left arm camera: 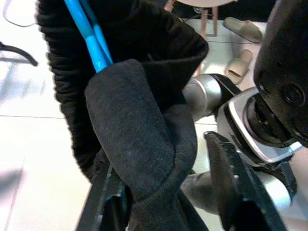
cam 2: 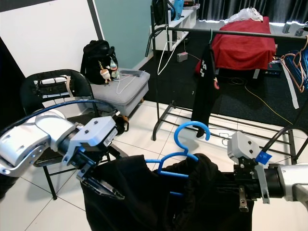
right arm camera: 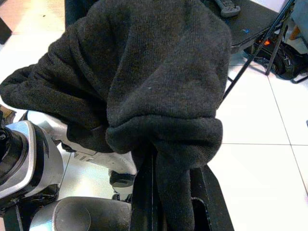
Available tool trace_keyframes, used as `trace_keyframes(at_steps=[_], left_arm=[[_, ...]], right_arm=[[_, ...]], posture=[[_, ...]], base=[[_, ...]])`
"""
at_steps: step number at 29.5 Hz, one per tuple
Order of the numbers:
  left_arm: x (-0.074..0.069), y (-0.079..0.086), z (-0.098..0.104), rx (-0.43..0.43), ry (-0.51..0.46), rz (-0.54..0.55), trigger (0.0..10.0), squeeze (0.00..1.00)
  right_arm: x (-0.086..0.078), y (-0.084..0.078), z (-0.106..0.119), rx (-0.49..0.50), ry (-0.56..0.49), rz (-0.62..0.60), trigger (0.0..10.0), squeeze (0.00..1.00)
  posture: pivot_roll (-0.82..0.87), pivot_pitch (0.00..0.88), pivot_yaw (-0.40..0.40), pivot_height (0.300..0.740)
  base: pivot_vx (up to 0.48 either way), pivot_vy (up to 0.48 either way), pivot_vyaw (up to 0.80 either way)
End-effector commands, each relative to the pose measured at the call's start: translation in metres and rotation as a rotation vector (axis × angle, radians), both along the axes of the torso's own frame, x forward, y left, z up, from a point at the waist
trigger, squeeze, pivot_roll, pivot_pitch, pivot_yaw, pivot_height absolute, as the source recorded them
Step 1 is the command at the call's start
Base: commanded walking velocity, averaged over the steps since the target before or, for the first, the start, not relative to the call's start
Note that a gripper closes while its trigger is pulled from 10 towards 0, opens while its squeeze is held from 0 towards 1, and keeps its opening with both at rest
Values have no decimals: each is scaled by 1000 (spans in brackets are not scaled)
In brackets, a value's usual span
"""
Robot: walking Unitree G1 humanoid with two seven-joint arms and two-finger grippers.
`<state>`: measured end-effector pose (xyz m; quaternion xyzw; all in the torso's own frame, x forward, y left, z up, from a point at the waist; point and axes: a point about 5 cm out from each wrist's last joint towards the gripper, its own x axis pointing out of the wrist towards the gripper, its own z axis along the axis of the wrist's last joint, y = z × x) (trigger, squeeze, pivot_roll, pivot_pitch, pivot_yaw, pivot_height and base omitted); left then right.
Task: Hang hanger
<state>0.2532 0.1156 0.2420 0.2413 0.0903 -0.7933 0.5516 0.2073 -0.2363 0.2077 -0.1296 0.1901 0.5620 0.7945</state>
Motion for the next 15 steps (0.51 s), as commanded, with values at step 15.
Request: trace_keyframes(at_steps=[15], left_arm=[[4,0,-17,52,12,59,0,0]], right_arm=[[3,6,2,10,-39,23,10000,0]], posture=[[-176,0,49,740]], base=[[0,0,0]])
